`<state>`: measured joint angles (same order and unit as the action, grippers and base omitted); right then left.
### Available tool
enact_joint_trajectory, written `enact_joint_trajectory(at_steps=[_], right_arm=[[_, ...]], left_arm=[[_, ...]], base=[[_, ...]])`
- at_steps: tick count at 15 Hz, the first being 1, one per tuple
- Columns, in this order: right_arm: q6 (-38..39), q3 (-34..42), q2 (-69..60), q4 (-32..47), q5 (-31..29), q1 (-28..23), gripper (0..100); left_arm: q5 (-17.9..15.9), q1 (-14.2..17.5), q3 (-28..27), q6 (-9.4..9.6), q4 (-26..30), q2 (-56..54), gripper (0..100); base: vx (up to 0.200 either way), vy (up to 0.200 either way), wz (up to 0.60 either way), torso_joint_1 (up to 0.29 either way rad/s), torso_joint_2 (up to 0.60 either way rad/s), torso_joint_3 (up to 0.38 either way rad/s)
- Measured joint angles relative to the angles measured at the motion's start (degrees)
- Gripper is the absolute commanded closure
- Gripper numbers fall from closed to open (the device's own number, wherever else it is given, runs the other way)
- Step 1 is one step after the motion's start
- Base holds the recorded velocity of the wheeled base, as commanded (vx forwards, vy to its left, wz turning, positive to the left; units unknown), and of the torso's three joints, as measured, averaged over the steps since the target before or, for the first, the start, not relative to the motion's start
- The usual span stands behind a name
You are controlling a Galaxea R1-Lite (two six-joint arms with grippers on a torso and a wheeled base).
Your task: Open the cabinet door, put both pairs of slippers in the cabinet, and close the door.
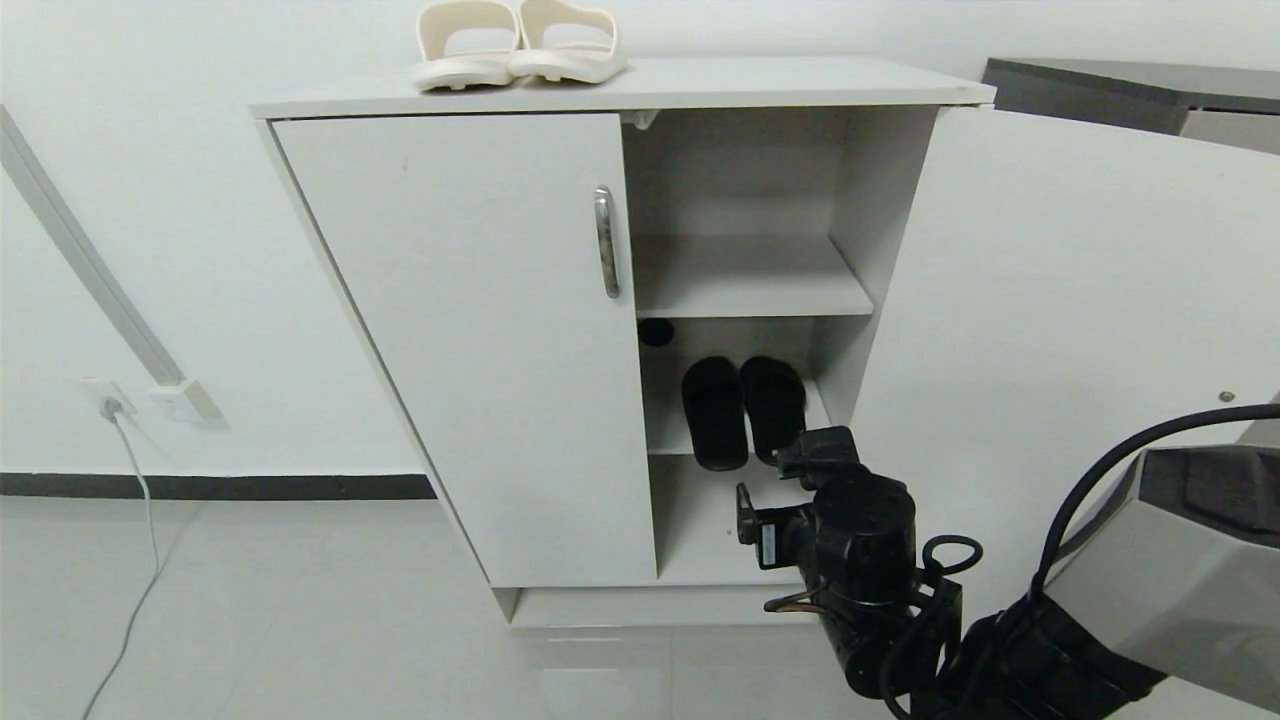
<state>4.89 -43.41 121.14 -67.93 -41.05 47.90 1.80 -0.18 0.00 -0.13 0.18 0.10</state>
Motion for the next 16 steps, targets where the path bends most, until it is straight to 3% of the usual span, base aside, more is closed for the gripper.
enact_joint_trajectory(at_steps=[14,16], right_arm=[[-0.16,0.09,0.0,-0.33,-0.11,-0.07,0],[-0.13,0.09,0.02,-0.33,-0.11,-0.09,0]], left_arm=[[-0.15,0.0,0.0,0.0,0.0,0.0,100],[-0.15,0.0,0.0,0.04,0.0,0.0,100]], base=[[0.0,0.0,0.0,0.001,0.0,0.035],[0.0,0.2,0.0,-0.007,0.0,0.007]])
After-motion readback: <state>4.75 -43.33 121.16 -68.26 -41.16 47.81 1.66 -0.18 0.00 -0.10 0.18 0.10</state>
